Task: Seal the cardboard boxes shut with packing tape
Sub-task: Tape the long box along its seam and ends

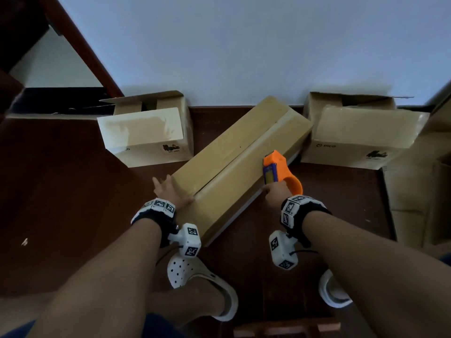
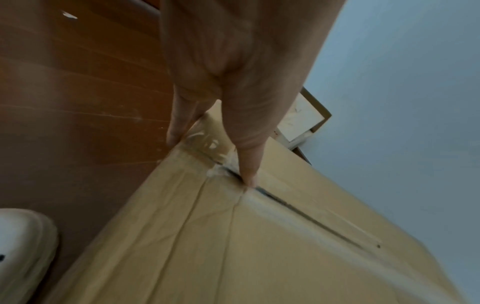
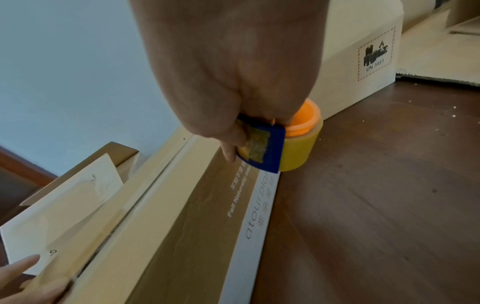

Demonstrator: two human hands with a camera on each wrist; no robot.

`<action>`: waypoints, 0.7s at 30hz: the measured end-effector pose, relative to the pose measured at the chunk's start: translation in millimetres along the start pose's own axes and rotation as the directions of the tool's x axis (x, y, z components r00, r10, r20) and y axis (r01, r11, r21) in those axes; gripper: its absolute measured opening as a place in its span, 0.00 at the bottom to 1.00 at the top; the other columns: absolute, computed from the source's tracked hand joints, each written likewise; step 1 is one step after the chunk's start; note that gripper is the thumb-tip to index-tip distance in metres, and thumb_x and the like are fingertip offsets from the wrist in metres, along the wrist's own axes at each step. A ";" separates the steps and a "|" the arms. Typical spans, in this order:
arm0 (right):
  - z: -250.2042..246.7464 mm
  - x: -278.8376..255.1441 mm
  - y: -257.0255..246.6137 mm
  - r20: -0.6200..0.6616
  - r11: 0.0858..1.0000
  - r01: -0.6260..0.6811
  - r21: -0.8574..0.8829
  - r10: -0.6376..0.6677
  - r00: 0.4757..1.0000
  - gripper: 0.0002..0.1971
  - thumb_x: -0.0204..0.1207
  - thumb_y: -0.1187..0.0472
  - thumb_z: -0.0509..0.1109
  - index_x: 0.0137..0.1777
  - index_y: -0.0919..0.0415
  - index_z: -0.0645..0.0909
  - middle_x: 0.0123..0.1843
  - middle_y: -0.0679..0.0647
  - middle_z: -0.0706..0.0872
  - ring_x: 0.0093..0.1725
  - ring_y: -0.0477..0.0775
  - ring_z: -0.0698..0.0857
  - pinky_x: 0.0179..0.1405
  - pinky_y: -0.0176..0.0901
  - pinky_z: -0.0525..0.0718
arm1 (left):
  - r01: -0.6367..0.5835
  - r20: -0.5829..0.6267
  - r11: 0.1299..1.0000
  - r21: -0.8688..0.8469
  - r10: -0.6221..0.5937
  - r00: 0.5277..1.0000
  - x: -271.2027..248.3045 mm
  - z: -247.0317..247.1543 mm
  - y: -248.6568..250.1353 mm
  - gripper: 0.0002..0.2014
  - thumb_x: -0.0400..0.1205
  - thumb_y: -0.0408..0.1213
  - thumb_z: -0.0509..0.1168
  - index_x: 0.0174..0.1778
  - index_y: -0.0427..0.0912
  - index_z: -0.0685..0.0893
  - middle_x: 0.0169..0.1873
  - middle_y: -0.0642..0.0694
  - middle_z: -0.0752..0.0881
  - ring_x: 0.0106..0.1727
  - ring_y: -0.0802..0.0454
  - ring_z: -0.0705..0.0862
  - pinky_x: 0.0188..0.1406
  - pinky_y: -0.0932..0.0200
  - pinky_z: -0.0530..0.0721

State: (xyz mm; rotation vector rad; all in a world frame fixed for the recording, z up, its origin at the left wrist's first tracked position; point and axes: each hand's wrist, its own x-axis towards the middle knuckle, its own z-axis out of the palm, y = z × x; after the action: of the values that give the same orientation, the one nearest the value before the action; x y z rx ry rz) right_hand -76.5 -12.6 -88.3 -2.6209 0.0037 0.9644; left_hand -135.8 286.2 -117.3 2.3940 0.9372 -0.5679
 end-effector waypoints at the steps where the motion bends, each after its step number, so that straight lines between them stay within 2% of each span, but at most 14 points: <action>1: 0.7 2.6 -1.1 -0.017 1.000 -0.001 0.015 0.001 1.000 0.24 0.83 0.70 0.56 0.77 0.54 0.72 0.73 0.64 0.63 0.58 0.68 0.80 0.61 0.52 0.81 | 0.019 0.000 1.000 -0.008 -0.019 1.000 5.6 -3.7 -0.3 0.61 0.66 0.59 0.79 0.85 0.52 0.44 0.83 0.42 0.30 0.84 0.33 0.50 0.80 0.35 0.61; 3: 2.0 8.6 -1.4 -0.030 0.999 -0.002 0.046 0.004 1.000 0.25 0.82 0.71 0.56 0.78 0.55 0.70 0.74 0.64 0.62 0.61 0.70 0.79 0.64 0.55 0.80 | 0.085 0.033 0.996 0.003 -0.085 0.996 14.7 -10.0 -1.8 0.65 0.62 0.62 0.79 0.85 0.55 0.41 0.84 0.44 0.33 0.84 0.33 0.51 0.78 0.32 0.63; 5: 2.1 13.7 -2.6 0.008 0.997 -0.010 0.072 0.010 1.000 0.24 0.83 0.70 0.57 0.79 0.57 0.69 0.76 0.64 0.61 0.65 0.69 0.77 0.67 0.53 0.77 | 0.115 0.085 0.992 0.049 -0.119 0.989 19.2 -11.3 -3.1 0.67 0.59 0.66 0.79 0.85 0.53 0.41 0.85 0.41 0.43 0.83 0.33 0.54 0.76 0.30 0.66; 7: 0.0 17.6 -6.1 0.031 0.998 -0.014 0.054 0.012 0.999 0.23 0.84 0.68 0.57 0.78 0.59 0.71 0.77 0.66 0.59 0.64 0.68 0.78 0.68 0.51 0.77 | 0.136 0.079 0.987 0.083 -0.143 0.987 19.8 -8.9 -2.6 0.68 0.56 0.70 0.77 0.84 0.49 0.46 0.81 0.37 0.54 0.79 0.31 0.61 0.73 0.31 0.70; 9: -4.0 20.8 -7.9 0.006 0.999 -0.029 0.042 0.028 1.000 0.21 0.85 0.67 0.56 0.76 0.60 0.73 0.77 0.67 0.59 0.62 0.68 0.79 0.67 0.51 0.78 | 0.156 0.081 0.985 0.080 -0.162 0.983 14.9 -4.0 4.5 0.66 0.52 0.71 0.77 0.81 0.47 0.53 0.76 0.37 0.61 0.75 0.31 0.67 0.69 0.32 0.75; 11: -11.2 24.8 -4.0 -0.028 0.998 -0.059 0.029 0.060 0.998 0.20 0.84 0.67 0.56 0.74 0.60 0.75 0.77 0.68 0.60 0.60 0.70 0.78 0.66 0.54 0.78 | 0.154 0.127 0.987 0.047 -0.159 0.979 5.0 9.0 19.9 0.61 0.58 0.68 0.78 0.80 0.44 0.55 0.75 0.37 0.63 0.74 0.32 0.68 0.70 0.34 0.74; 14: -25.2 23.1 9.4 -0.049 0.995 -0.100 0.003 0.100 0.994 0.17 0.84 0.67 0.56 0.70 0.63 0.78 0.76 0.68 0.60 0.59 0.71 0.78 0.64 0.56 0.79 | 0.138 0.190 0.990 -0.001 -0.135 0.972 -13.7 34.0 49.2 0.55 0.67 0.63 0.76 0.80 0.42 0.53 0.77 0.35 0.61 0.76 0.32 0.67 0.72 0.37 0.72; 16: -32.0 18.2 21.0 -0.063 0.995 -0.101 -0.012 0.100 0.993 0.18 0.84 0.68 0.56 0.71 0.60 0.77 0.75 0.67 0.61 0.58 0.71 0.79 0.62 0.54 0.79 | 0.121 0.197 0.993 -0.007 -0.117 0.973 -17.6 43.5 58.7 0.55 0.67 0.64 0.76 0.79 0.42 0.53 0.77 0.34 0.62 0.75 0.31 0.68 0.72 0.36 0.72; 21: -31.2 1.2 32.9 -0.124 1.000 -0.023 0.011 0.024 0.992 0.21 0.83 0.68 0.56 0.72 0.54 0.77 0.71 0.64 0.65 0.57 0.68 0.80 0.56 0.51 0.80 | 0.168 0.196 0.986 -0.003 -0.165 0.967 -15.8 46.1 58.5 0.51 0.70 0.64 0.73 0.78 0.40 0.55 0.76 0.32 0.67 0.73 0.31 0.72 0.69 0.38 0.75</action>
State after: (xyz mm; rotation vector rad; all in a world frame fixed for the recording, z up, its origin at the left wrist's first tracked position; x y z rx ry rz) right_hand -59.9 -53.4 -77.5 -2.6736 0.0697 0.8055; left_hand -113.8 214.1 -127.5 2.2066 1.0563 -0.8365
